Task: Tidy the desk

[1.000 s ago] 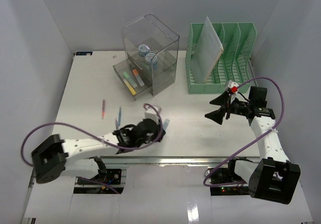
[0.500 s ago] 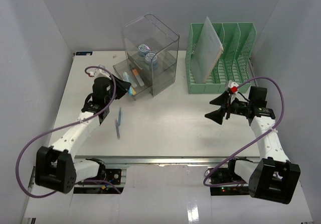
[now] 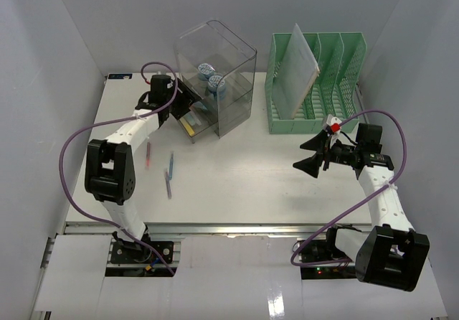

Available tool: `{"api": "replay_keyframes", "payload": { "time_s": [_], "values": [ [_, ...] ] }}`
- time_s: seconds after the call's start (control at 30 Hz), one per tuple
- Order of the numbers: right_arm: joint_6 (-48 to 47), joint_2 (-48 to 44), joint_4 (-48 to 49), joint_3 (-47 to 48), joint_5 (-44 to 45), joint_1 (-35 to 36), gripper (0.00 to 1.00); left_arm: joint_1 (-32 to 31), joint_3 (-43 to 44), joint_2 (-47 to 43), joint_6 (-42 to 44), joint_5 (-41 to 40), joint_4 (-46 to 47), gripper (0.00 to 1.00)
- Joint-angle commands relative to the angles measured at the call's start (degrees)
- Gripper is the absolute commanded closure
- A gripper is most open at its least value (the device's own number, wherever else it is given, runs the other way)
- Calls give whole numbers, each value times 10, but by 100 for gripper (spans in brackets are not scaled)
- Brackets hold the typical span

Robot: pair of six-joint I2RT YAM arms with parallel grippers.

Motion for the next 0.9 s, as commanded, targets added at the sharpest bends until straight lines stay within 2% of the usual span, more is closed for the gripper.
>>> {"api": "replay_keyframes", "payload": {
  "time_s": [0.0, 0.1, 0.17, 0.27, 0.47, 0.5, 0.63, 0.87],
  "values": [
    [1, 3, 4, -2, -19, -1, 13, 10, 40, -28, 25, 13, -20, 26],
    [-5, 3, -1, -1, -19, -1, 13, 14, 32, -59, 51, 19, -15, 26],
    [-8, 2, -3, -1, -18, -1, 13, 20, 5, -110, 64, 22, -6, 27],
    [-10, 1, -4, -2, -20, -2, 13, 42, -72, -172, 70, 26, 14, 33],
    [-11, 7, -9, 0, -21, -1, 13, 124, -231, -283, 51, 91, 61, 58],
    [-11, 6, -9, 0, -21, -1, 13, 149, -244, -286, 51, 97, 64, 62],
    [-11, 6, -10, 1, -19, -1, 13, 172, -270, -269, 48, 128, 73, 67],
    [-12, 8, -9, 1, -17, -1, 13, 172, -241, -190, 47, 156, 84, 70]
  ]
}}
